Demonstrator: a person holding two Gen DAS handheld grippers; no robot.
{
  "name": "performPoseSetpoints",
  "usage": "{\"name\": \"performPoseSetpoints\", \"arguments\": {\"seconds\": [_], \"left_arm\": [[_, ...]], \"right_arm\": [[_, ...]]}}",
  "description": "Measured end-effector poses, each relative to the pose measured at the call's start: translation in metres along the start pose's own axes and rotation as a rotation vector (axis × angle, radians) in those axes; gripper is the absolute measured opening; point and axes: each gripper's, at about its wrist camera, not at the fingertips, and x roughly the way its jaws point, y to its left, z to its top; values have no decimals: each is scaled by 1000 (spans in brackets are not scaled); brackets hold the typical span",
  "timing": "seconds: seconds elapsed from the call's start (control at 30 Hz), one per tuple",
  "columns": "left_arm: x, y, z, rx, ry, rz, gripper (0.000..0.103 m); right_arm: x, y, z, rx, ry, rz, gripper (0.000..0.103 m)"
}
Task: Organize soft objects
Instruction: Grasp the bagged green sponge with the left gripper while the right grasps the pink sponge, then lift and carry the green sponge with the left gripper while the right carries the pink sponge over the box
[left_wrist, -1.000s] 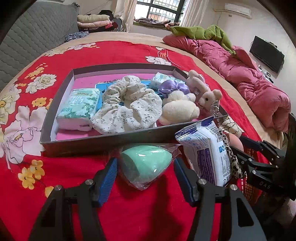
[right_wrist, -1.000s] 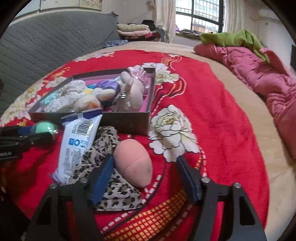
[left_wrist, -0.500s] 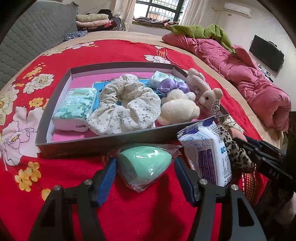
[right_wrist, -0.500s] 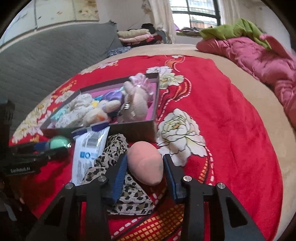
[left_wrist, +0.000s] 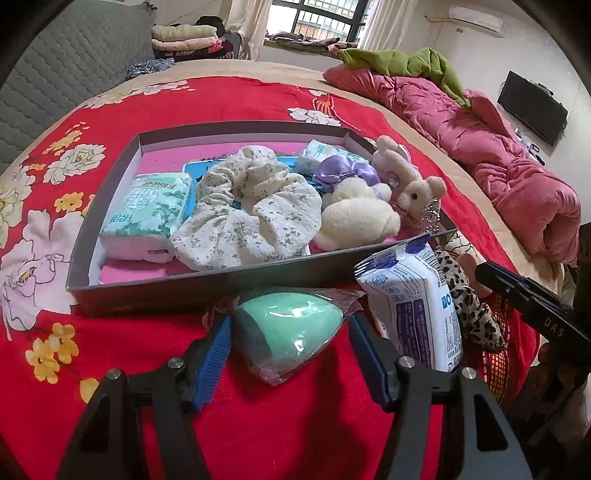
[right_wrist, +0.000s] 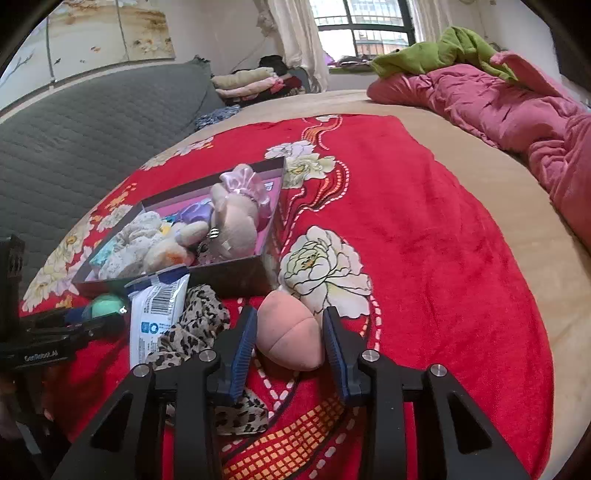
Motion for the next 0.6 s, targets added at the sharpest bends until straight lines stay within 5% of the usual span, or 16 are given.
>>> {"name": "performPoseSetpoints", "arguments": {"seconds": [0.6], "left_arm": [[4, 2, -1, -12, 6, -8, 64]], "right_arm": [[17, 19, -5, -96, 51, -3, 41]]}}
